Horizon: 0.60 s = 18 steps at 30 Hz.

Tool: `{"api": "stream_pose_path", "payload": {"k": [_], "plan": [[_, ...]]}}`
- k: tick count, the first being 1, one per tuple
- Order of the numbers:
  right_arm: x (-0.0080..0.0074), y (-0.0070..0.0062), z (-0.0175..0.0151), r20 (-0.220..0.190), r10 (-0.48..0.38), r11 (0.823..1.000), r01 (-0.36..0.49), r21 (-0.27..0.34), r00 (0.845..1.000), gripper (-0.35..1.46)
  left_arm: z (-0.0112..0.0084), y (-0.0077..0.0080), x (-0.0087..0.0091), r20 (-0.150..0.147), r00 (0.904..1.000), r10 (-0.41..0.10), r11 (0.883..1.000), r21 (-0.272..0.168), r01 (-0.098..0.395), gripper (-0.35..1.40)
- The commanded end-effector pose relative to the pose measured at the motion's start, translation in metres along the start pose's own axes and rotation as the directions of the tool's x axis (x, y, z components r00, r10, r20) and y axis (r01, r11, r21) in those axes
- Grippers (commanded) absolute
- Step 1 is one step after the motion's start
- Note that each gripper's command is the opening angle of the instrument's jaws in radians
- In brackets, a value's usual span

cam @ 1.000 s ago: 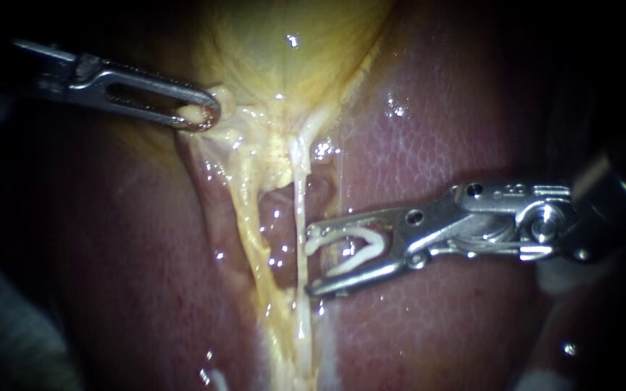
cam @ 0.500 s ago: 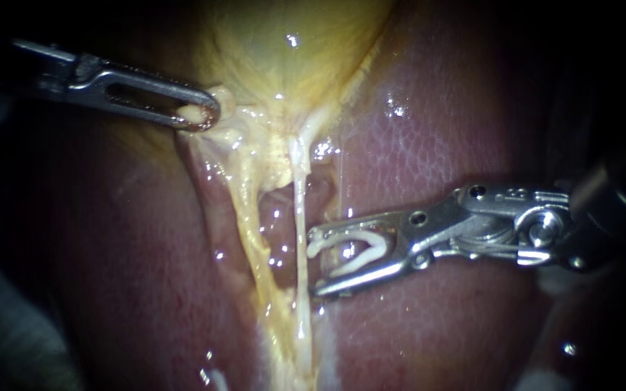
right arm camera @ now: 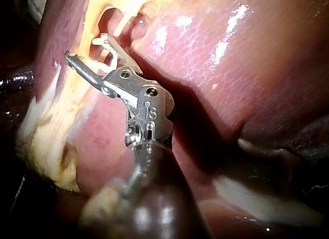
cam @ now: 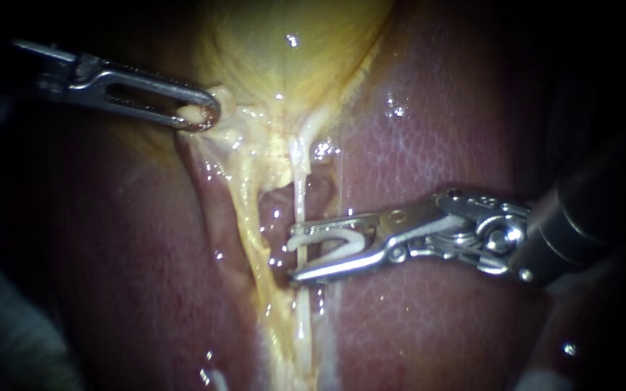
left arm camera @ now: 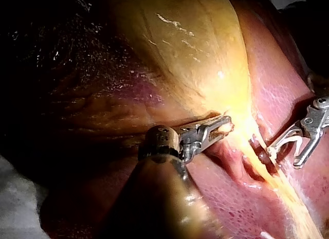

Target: Clipping first clip left tube

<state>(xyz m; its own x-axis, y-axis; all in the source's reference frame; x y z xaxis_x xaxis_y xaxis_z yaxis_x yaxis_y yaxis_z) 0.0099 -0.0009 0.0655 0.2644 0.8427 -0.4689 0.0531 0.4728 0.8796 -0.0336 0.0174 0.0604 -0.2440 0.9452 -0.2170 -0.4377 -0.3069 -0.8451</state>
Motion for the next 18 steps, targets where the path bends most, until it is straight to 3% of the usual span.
{"api": "stream_pose_path", "payload": {"k": [1,6,14,18], "plan": [[0.0,0.0001,0.0001,0.0,0.0,1.0,0.0,0.0,1.0,0.49,0.0,0.0,0.0,0.0,1.0,0.0,1.0,0.0,0.0,-0.35],[-0.0006,0.001,0.0007,0.002,0.019,1.0,-0.019,-0.006,1.0,0.49,0.0,0.0,0.0,0.0,1.0,0.0,1.0,0.0,0.0,-0.35],[-0.0023,0.0024,0.0018,0.044,0.007,0.999,-0.005,-0.041,0.999,0.49,0.0,0.0,0.0,0.0,1.0,0.0,1.0,0.0,0.0,-0.35],[-0.0024,0.0027,0.002,0.053,0.006,0.999,-0.003,-0.049,0.999,0.49,0.0,0.0,0.0,0.0,1.0,0.0,1.0,0.0,0.0,-0.35]]}}
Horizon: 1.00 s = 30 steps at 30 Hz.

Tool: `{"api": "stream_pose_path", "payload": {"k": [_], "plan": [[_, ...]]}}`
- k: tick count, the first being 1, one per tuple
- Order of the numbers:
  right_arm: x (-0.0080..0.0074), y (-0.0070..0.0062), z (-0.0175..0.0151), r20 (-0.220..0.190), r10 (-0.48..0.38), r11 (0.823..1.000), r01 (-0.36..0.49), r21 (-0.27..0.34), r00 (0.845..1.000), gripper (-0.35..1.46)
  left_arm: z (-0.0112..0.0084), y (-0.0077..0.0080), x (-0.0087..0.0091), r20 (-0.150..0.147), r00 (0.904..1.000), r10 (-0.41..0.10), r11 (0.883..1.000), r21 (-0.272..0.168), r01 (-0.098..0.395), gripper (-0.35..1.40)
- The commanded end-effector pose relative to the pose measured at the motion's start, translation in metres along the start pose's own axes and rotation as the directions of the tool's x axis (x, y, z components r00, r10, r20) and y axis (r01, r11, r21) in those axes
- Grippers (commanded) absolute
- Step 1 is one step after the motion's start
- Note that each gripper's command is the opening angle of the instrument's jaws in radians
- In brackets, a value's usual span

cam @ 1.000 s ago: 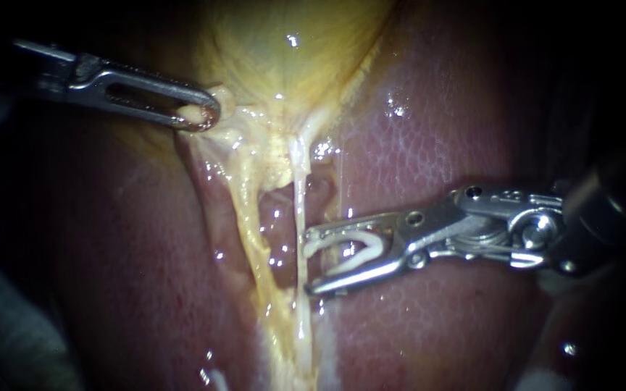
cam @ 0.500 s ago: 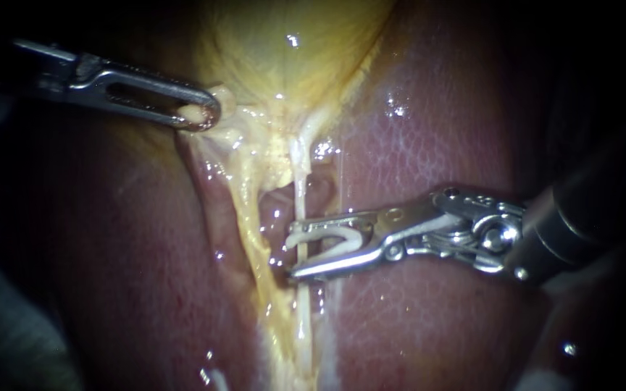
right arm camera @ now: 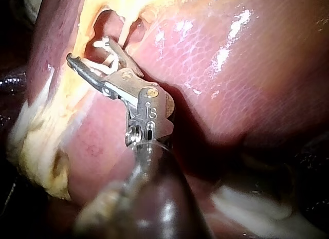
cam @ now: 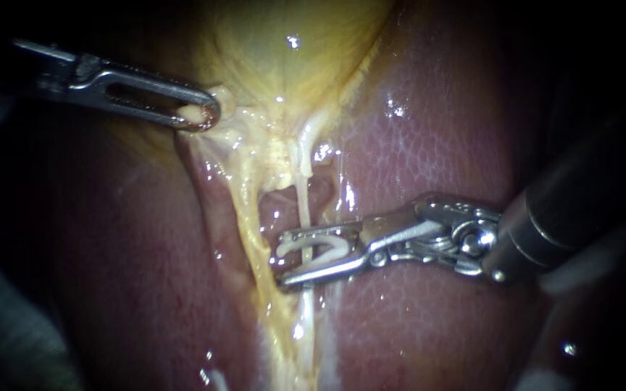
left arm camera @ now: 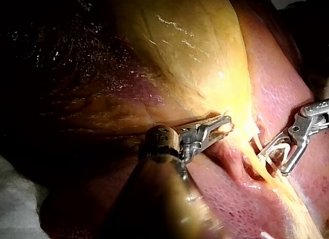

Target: Clipping first clip left tube

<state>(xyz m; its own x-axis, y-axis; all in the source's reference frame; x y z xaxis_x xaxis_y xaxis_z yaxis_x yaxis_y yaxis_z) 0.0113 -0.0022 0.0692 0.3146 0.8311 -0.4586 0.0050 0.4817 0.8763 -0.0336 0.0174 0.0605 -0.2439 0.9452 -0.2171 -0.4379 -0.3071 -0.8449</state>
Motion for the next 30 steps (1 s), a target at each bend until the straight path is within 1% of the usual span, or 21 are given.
{"api": "stream_pose_path", "payload": {"k": [1,14,20,26,30], "plan": [[0.0001,0.0,0.0,0.006,0.0,1.0,0.0,-0.004,1.0,0.49,0.0,0.0,0.0,0.0,1.0,0.0,1.0,0.0,0.0,-0.35],[0.0004,0.0001,0.0011,0.01,0.001,1.0,-0.001,-0.015,1.0,0.49,0.0,0.0,0.0,0.0,1.0,0.0,1.0,0.0,0.0,-0.35],[0.0004,-0.0002,0.0025,0.008,0.0,1.0,0.001,-0.019,1.0,0.49,0.0,0.0,0.0,0.0,1.0,0.0,1.0,0.0,0.0,-0.35],[0.0002,-0.0006,0.0042,0.015,-0.003,1.0,0.003,-0.012,1.0,0.49,0.0,0.0,0.0,0.0,1.0,0.0,1.0,0.0,0.0,-0.35],[0.0002,-0.001,0.0055,0.004,-0.005,1.0,0.005,-0.004,1.0,0.49,0.0,0.0,0.0,0.0,1.0,0.0,1.0,0.0,0.0,-0.35]]}}
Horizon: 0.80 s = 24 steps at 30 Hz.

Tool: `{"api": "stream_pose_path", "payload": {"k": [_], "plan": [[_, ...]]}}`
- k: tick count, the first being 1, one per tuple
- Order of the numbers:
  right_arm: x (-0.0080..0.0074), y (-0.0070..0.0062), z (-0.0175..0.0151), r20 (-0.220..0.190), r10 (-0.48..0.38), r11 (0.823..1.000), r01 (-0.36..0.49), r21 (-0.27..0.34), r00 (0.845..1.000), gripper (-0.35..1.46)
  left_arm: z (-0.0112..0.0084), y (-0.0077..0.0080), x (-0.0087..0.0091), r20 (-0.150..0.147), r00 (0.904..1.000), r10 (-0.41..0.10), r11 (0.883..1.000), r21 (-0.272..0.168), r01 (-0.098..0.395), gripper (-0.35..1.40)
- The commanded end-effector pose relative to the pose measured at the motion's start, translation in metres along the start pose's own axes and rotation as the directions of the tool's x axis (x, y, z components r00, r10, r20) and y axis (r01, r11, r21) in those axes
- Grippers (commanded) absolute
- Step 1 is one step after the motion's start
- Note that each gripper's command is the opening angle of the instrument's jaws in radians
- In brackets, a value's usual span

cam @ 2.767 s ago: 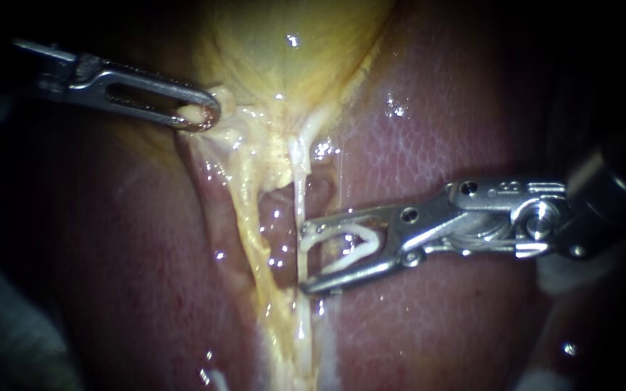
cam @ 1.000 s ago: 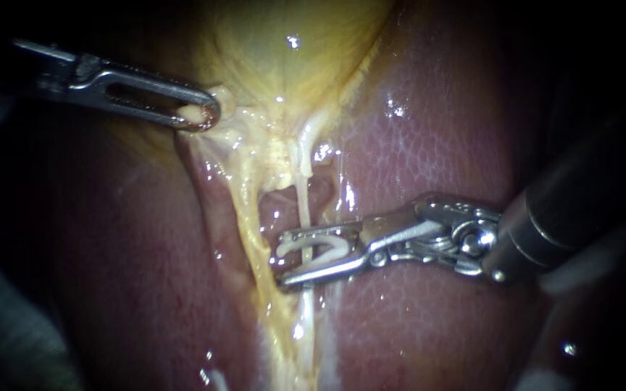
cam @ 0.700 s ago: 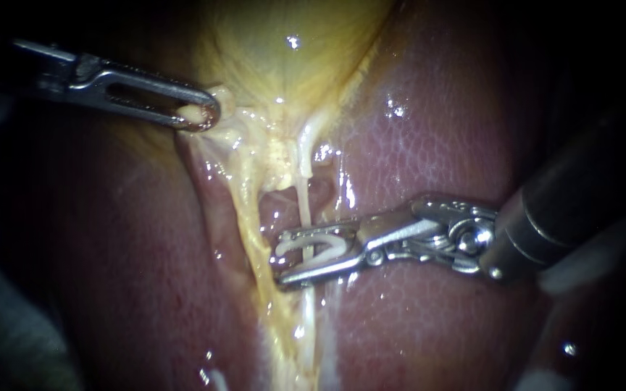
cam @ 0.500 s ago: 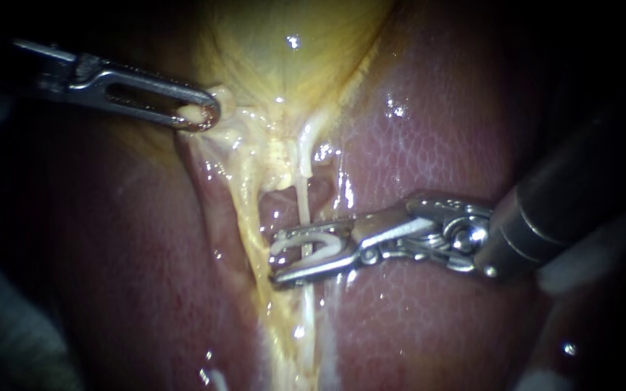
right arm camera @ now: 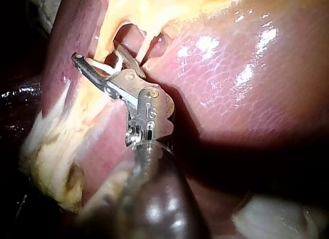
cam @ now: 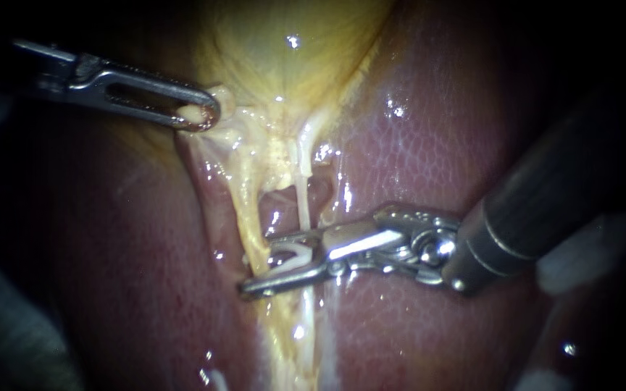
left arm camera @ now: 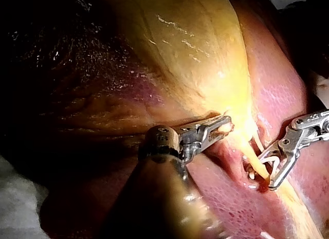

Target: Clipping first clip left tube

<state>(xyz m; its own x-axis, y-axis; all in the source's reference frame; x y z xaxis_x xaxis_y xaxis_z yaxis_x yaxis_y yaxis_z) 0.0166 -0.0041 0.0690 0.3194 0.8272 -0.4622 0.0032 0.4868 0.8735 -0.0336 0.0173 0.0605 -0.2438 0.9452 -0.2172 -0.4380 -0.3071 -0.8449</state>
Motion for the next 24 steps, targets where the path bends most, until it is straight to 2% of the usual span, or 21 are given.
{"api": "stream_pose_path", "payload": {"k": [1,9,16,19,24], "plan": [[0.0,-0.0001,0.0003,-0.003,0.0,1.0,0.0,0.0,1.0,0.49,0.0,0.0,0.0,0.0,1.0,0.0,1.0,0.0,0.0,-0.35],[0.0002,-0.001,0.0014,-0.027,0.0,1.0,0.0,0.018,1.0,0.49,0.0,0.0001,0.0,0.0,1.0,-0.001,1.0,0.0,0.001,-0.35],[0.0009,-0.0024,0.0015,-0.036,0.005,0.999,-0.004,0.045,0.999,0.49,0.0,0.0001,0.0,0.0,1.0,0.0,1.0,0.0,0.0,-0.35],[0.0013,-0.0035,0.0015,-0.035,0.008,0.998,-0.006,0.065,0.999,0.5,0.0,0.0001,0.0,0.0,1.0,0.0,1.0,0.0,0.0,-0.35],[0.0021,-0.006,0.0017,-0.028,0.019,0.994,-0.015,0.106,0.999,0.5,0.0,0.0001,0.0,0.0,1.0,0.0,1.0,0.0,0.0,-0.35]]}}
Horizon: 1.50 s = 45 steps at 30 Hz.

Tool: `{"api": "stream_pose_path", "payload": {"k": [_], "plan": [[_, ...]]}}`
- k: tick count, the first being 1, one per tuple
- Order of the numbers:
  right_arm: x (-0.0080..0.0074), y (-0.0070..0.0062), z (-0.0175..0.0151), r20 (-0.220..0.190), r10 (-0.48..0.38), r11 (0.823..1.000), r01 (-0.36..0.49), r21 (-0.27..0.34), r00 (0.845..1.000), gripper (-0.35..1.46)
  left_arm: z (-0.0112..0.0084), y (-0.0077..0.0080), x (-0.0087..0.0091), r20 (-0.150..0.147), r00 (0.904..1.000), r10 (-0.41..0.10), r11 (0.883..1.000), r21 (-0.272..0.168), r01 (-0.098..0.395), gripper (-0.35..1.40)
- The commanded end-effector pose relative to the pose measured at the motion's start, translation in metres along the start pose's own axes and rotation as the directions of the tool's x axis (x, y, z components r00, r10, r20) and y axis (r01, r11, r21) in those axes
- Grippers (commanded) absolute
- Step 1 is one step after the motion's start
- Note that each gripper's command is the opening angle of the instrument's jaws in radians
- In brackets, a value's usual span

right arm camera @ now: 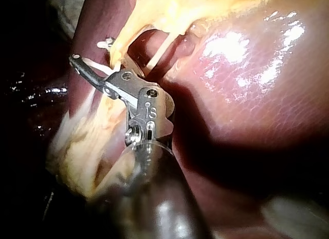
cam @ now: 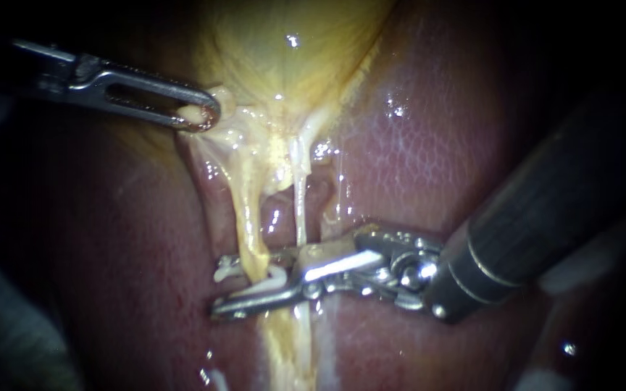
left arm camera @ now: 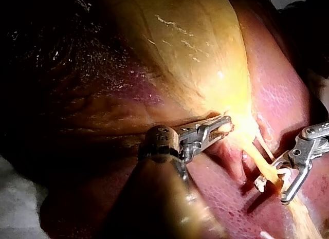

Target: Clipping first clip left tube

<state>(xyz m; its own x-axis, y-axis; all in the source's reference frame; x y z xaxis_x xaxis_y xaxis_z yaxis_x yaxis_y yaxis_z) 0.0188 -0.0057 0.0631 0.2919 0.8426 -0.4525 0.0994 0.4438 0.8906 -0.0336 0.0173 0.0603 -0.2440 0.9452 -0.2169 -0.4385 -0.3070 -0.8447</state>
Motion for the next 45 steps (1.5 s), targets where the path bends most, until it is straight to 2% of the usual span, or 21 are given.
{"api": "stream_pose_path", "payload": {"k": [1,6,9,16,23,33,37,45], "plan": [[0.0002,-0.0005,0.0001,-0.002,0.003,1.0,-0.003,0.008,1.0,0.5,0.0,-0.0001,0.0,0.0,1.0,0.0,1.0,-0.001,0.0,-0.35],[0.0011,-0.003,0.0007,0.005,0.0,0.999,0.0,0.037,1.0,0.49,0.0,-0.0001,0.0,0.0,1.0,0.0,1.0,-0.001,0.0,-0.35],[0.0013,-0.0036,0.0009,0.008,0.001,0.999,-0.002,0.041,1.0,0.48,0.0,-0.0001,0.0,0.0,1.0,0.0,1.0,-0.001,0.0,-0.35],[0.0012,-0.0034,0.0004,0.014,-0.03,0.998,0.029,0.058,0.999,0.4,0.0,-0.0001,0.0,0.0,1.0,0.0,1.0,-0.001,0.0,-0.35],[0.0011,-0.003,-0.0003,0.038,-0.036,0.998,0.034,0.046,0.999,0.21,0.0,-0.0001,0.0,0.0,1.0,0.0,1.0,-0.001,0.0,-0.35],[0.001,-0.0027,-0.001,0.047,-0.037,0.998,0.035,0.044,0.998,-0.12,0.0,-0.0001,0.0,0.0,1.0,0.0,1.0,-0.001,0.0,-0.35],[0.0008,-0.0028,-0.0012,0.049,-0.037,0.998,0.035,0.048,0.998,-0.35,0.0,-0.0001,0.0,0.0,1.0,0.0,1.0,-0.001,0.0,-0.35],[0.0005,-0.0029,-0.0018,0.044,-0.038,0.999,0.037,0.039,0.998,-0.35,0.0,-0.0001,0.0,0.0,1.0,0.0,1.0,-0.001,0.0,-0.35]]}}
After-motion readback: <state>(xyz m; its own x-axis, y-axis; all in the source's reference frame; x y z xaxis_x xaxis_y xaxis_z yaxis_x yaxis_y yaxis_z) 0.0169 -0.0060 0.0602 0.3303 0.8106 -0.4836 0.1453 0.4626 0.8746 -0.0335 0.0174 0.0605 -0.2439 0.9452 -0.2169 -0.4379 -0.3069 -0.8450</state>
